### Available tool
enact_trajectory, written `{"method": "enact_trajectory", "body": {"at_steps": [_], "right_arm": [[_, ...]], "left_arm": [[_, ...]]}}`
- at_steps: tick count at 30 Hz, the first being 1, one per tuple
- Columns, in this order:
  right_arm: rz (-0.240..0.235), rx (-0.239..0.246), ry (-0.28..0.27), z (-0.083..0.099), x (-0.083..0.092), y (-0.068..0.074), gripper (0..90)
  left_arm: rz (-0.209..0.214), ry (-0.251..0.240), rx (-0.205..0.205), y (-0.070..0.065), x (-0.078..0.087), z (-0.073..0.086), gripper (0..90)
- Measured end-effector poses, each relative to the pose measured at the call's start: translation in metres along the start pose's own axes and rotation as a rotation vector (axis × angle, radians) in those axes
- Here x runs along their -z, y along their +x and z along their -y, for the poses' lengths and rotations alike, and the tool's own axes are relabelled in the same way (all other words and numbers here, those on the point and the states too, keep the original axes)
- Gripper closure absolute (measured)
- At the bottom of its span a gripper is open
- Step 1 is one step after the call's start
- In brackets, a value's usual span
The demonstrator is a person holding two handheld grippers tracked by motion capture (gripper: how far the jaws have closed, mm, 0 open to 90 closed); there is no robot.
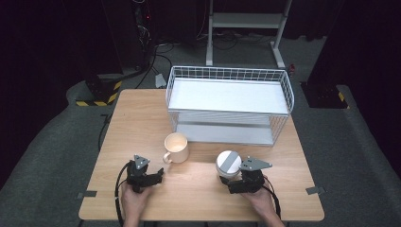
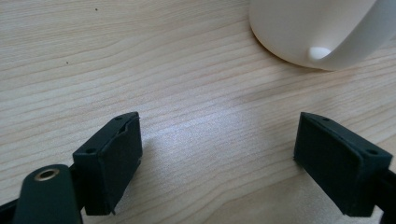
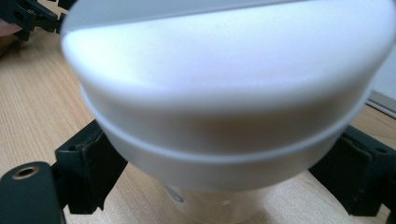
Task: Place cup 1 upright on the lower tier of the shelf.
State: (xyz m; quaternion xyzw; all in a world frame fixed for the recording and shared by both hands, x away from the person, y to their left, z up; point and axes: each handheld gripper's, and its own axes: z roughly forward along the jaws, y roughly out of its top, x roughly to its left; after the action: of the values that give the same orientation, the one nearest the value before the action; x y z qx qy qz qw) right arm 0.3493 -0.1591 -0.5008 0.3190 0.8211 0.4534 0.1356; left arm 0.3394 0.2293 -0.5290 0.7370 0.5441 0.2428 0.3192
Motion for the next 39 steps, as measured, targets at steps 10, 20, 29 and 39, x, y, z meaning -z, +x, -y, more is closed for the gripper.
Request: {"method": "enact_trajectory", "body": {"at_steps": [10,20,29,39], "right_arm": [[0.010,0.004,0.002,-0.0008,-0.0061,-0.0009,13.2],[0.035,0.043,0.011,-0.0018,-0.0069,0.0039,17.7],[0.046,0.059,0.005,-0.0017,-0.0072,0.0048,18.3],[0.054,0.063,0.005,-0.0024,-0.0065,0.0059,18.4]], "left_arm": [[0.000,0.000,0.000,0.0000,0.0000,0.0000,15.5],[0.000,0.000,0.000,0.0000,0.0000,0.0000,15.5],[0.000,0.000,0.000,0.0000,0.0000,0.0000,15.5],[0.000,0.000,0.001,0.0000,0.0000,0.0000,15.5]]}}
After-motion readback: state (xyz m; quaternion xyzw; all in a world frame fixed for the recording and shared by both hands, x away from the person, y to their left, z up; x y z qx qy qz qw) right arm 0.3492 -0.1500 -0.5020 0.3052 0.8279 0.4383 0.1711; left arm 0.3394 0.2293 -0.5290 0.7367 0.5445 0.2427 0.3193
